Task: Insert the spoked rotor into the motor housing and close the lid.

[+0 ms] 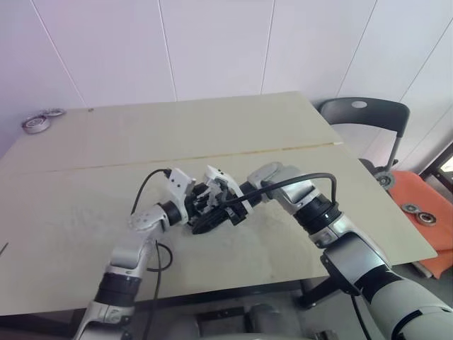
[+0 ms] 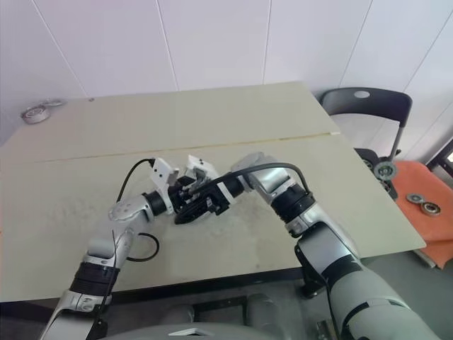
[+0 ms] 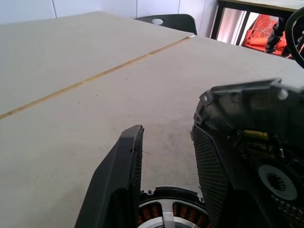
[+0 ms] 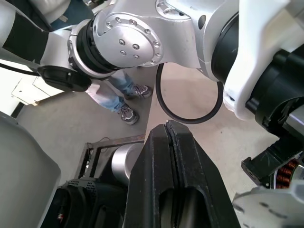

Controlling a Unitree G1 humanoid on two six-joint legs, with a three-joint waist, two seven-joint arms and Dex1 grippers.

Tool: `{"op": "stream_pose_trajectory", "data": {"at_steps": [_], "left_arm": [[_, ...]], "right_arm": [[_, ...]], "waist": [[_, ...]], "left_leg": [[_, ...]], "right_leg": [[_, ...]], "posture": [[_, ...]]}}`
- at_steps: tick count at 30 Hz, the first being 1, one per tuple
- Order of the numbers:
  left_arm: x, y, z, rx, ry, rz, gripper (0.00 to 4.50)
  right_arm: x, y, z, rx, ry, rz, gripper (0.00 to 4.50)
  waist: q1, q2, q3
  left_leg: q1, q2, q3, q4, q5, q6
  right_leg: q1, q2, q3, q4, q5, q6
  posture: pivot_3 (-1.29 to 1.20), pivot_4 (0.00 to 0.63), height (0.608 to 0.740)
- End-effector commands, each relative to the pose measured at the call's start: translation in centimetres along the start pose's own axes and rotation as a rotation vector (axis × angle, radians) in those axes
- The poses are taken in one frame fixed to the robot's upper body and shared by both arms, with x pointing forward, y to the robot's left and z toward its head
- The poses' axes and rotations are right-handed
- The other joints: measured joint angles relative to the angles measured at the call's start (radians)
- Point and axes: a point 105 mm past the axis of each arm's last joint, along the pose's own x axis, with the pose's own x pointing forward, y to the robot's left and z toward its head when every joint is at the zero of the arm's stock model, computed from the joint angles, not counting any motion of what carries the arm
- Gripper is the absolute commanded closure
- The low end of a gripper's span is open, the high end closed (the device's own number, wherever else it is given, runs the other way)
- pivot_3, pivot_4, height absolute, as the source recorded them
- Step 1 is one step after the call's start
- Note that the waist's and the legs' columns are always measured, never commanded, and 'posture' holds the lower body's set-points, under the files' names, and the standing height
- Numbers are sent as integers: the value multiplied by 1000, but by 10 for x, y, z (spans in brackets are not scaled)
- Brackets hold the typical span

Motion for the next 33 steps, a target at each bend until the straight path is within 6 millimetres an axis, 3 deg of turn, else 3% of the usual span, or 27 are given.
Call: {"op": "stream_pose_trajectory", "data": {"at_steps": [1, 8, 15, 21, 26, 33], "left_arm": [[2, 3, 13, 42, -44, 13, 2758], [-3, 8, 13, 46, -48, 36, 2758], [-11, 17, 31, 51, -92, 44, 2758], [-41, -4, 38, 6, -16, -167, 2758], [-61, 11, 26, 25, 89, -142, 2758], [-69, 25, 29, 45, 104, -102, 2758]], "right_arm": [[-4, -1, 12, -42, -31, -15, 4500], [-5, -7, 10, -48, -27, -34, 4500], [-20, 0, 19, -82, -64, 2, 4500], [-37, 15, 25, -112, -98, 63, 4500], [-41, 8, 26, -101, -116, 19, 4500], [-47, 11, 30, -101, -148, 32, 4500]], "waist": [[0, 0, 0], [0, 0, 0], [0, 0, 0], [-3, 0, 0], [-6, 1, 1], [-2, 1, 1]], "left_leg": [[0, 0, 0, 0, 0, 0], [0, 0, 0, 0, 0, 0], [0, 0, 0, 0, 0, 0], [0, 0, 0, -1, 0, 0], [1, 0, 0, -1, 0, 0], [0, 0, 0, -1, 0, 0]], "right_leg": [[0, 0, 0, 0, 0, 0], [0, 0, 0, 0, 0, 0], [0, 0, 0, 0, 0, 0], [0, 0, 0, 0, 0, 0], [-1, 1, 0, 1, 0, 0], [0, 0, 0, -1, -1, 0]], "posture": [[0, 0, 740], [0, 0, 740], [0, 0, 740], [0, 0, 740], [0, 0, 740], [0, 0, 740]]}}
